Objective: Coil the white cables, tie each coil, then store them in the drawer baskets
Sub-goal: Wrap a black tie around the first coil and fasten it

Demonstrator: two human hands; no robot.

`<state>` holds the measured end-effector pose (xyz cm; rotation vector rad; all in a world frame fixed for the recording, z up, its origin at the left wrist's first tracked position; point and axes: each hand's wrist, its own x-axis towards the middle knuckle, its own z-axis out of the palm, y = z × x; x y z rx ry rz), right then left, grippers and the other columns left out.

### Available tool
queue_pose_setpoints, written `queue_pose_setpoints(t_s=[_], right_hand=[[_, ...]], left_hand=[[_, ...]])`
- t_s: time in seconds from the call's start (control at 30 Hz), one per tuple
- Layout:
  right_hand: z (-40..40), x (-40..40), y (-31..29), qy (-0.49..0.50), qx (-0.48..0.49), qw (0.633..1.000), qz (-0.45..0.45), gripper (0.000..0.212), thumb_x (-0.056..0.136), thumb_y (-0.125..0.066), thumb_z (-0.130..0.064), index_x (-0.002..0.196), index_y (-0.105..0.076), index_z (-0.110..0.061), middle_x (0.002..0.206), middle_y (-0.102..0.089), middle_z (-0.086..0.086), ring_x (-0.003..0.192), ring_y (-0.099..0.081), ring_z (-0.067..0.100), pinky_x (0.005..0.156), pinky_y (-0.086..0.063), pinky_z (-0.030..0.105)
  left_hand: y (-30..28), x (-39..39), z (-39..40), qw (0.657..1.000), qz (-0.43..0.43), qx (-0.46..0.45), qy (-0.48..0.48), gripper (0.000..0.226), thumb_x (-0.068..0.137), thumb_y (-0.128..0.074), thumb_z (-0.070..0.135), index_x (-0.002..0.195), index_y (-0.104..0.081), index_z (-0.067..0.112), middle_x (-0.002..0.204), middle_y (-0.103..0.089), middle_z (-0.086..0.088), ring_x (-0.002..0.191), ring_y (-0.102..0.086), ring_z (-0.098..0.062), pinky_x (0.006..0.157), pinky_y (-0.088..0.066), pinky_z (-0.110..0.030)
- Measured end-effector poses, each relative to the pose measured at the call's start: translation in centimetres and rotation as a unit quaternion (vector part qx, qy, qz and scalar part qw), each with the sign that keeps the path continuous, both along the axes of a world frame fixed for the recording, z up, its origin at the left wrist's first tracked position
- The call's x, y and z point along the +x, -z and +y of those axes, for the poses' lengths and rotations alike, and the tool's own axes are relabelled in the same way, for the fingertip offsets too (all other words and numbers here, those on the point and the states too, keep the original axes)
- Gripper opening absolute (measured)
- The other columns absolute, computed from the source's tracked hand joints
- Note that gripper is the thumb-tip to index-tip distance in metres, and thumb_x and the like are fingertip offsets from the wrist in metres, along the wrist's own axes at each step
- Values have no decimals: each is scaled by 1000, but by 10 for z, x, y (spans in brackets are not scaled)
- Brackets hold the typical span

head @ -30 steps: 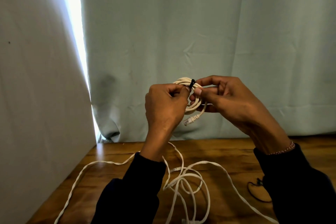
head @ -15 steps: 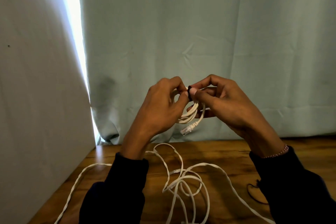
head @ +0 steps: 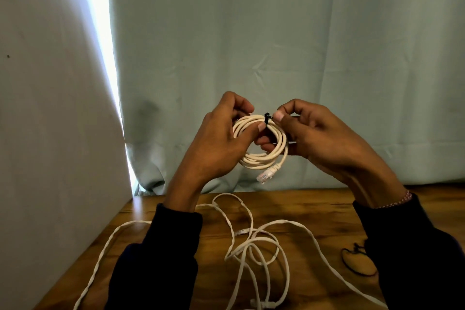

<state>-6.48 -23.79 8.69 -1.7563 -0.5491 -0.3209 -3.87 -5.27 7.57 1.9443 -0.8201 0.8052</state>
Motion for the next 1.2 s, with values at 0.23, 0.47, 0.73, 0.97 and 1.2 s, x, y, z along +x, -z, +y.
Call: queue_pose_setpoints(t_s=[0.23, 0.47, 0.73, 0.97, 1.2], right_hand=[[4, 3, 4, -9, -21, 999, -28, 27, 104, -47, -25, 111, -56, -2, 93, -76, 9, 88, -76, 24, 87, -61, 41], [0, 6, 4, -36, -2, 999, -41, 22, 104, -45, -21, 106, -55, -1, 92, -73, 10, 89, -75, 28, 84, -60, 39], [-2, 7, 4, -91, 47, 995, -3, 22, 104, -44, -13, 105, -58, 3, 86, -71, 11, 82, -72, 24, 80, -60, 33], [-7, 5, 4, -151, 80, 985, 35, 21, 102, -46, -9, 106, -60, 7, 87, -68, 16, 83, -67, 27, 85, -59, 40], [-14, 4, 1, -183, 88, 978, 43, 21, 96, -53, -10, 104, -60, 8, 93, -68, 20, 89, -68, 32, 88, -58, 45]], left_hand=[[-3, -2, 1, 999, -44, -15, 4, 22, 90, -74, 22, 109, -69, 13, 95, -72, 5, 85, -70, -8, 76, -59, -25], [-3, -4, -1, 998, -59, -32, 13, 24, 89, -75, 20, 109, -67, 11, 96, -71, 2, 84, -70, -11, 75, -60, -27], [-4, -7, 0, 997, -73, -12, 32, 21, 89, -75, 18, 107, -66, 9, 91, -71, 2, 80, -70, -11, 71, -60, -26], [-3, -9, 0, 996, -78, -2, 39, 21, 88, -76, 17, 106, -68, 10, 91, -71, 4, 81, -70, -10, 72, -60, -27], [-3, -11, -2, 996, -80, -4, 47, 20, 87, -77, 18, 105, -69, 11, 91, -71, 4, 82, -70, -12, 72, -60, -28]])
